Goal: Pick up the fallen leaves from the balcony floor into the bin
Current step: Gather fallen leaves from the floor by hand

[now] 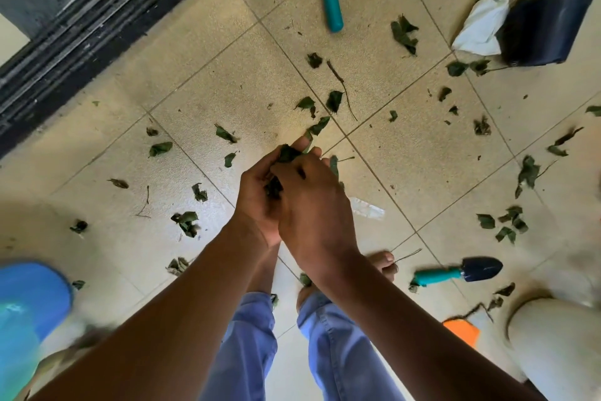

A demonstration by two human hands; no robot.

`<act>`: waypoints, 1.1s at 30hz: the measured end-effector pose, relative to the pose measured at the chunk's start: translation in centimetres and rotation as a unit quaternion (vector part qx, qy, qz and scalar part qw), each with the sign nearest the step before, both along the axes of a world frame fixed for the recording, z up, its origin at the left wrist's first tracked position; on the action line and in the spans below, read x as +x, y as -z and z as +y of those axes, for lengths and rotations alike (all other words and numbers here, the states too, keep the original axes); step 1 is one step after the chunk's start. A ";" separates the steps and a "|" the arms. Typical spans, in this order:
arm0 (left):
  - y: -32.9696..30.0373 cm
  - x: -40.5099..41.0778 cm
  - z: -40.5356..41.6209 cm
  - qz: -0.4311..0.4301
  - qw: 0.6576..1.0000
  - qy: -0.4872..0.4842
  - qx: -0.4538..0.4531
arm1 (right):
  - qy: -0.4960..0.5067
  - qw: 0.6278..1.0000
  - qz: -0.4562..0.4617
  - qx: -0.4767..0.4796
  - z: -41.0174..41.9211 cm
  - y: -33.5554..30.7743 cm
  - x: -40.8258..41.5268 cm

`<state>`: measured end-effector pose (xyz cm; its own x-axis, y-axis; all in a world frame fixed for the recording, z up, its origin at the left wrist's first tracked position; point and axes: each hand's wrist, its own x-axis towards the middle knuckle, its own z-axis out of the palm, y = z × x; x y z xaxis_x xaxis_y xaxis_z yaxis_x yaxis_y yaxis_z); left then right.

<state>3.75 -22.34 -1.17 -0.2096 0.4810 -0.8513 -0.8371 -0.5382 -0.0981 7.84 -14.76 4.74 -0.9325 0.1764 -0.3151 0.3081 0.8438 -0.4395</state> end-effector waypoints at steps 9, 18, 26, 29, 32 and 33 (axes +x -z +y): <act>-0.6 0.2 -0.6 0.011 1.000 0.001 0.003 | 0.043 0.992 0.027 -0.116 0.3 -2.6 2.5; -1.1 0.2 0.3 -0.008 0.998 -0.049 0.038 | 0.063 0.978 0.134 -0.147 2.6 -3.3 4.6; 0.4 -0.2 -0.9 -0.056 0.996 -0.072 0.024 | 0.149 0.979 0.122 -0.072 8.5 7.5 0.3; 0.8 -0.5 -1.4 -0.057 0.995 -0.080 0.023 | 0.104 0.994 0.045 0.001 10.0 13.1 -2.8; 1.1 -1.1 -2.1 -0.048 0.996 -0.075 0.023 | 0.055 0.997 -0.021 0.040 10.9 16.1 -5.8; 1.3 -1.3 -2.3 -0.046 0.996 -0.074 0.024 | 0.039 0.998 -0.035 0.045 11.0 16.7 -6.5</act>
